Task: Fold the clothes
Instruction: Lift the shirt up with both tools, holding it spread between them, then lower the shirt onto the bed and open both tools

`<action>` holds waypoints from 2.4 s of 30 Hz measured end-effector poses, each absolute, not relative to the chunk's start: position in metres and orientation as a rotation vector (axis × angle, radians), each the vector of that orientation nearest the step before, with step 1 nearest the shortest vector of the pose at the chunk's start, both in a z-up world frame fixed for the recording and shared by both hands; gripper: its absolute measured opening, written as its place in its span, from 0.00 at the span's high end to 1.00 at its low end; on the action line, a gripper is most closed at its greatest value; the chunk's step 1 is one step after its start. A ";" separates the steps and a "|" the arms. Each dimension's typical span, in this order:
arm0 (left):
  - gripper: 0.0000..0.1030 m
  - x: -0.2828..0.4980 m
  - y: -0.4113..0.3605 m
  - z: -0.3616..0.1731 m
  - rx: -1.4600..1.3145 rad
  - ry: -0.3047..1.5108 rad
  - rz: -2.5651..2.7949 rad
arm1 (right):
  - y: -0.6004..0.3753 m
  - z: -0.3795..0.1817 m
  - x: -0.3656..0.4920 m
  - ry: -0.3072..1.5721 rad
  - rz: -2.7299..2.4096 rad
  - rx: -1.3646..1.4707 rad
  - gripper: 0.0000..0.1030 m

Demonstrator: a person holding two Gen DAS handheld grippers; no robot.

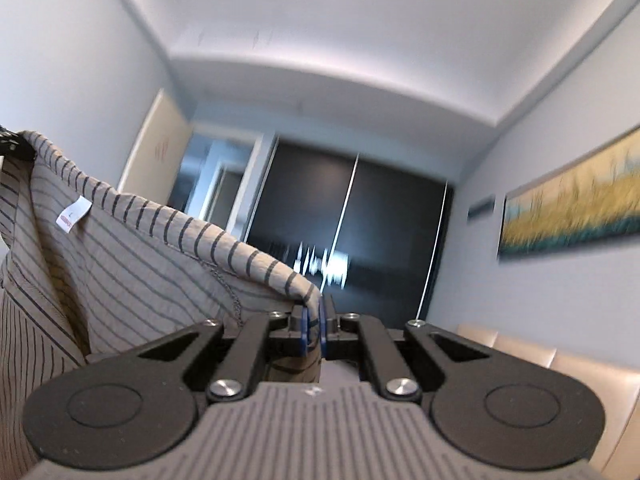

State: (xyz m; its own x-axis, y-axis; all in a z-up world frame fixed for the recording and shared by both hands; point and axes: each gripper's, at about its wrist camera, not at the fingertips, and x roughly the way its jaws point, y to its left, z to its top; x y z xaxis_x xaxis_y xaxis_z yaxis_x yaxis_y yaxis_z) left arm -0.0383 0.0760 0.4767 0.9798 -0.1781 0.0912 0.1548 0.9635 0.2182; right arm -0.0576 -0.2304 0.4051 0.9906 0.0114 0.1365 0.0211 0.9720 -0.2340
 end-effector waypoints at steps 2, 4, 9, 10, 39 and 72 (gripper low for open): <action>0.98 -0.057 0.078 0.494 0.212 -0.163 -0.161 | -0.229 0.424 -0.078 -0.188 0.008 -0.225 0.94; 0.98 -0.068 0.077 0.504 0.219 -0.197 -0.154 | -0.228 0.439 -0.096 -0.235 0.013 -0.220 0.94; 0.98 -0.091 0.070 0.526 0.251 -0.263 -0.135 | -0.228 0.471 -0.134 -0.339 0.008 -0.244 0.94; 0.98 -0.094 0.069 0.531 0.251 -0.269 -0.134 | -0.228 0.478 -0.139 -0.351 0.011 -0.243 0.94; 0.98 0.161 0.000 0.535 0.364 -0.026 0.005 | -0.244 0.495 0.127 -0.110 -0.146 -0.290 0.95; 0.99 0.035 0.028 0.187 0.490 0.501 -0.317 | -0.278 0.172 0.021 0.502 0.181 -0.226 0.94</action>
State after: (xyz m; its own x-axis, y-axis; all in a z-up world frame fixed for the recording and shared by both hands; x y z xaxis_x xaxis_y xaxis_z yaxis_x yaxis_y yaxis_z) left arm 0.0349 0.0277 0.1866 0.8328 -0.1697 -0.5269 0.4034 0.8379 0.3677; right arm 0.0211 -0.2776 0.1715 0.8616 0.1163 -0.4941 -0.2267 0.9591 -0.1696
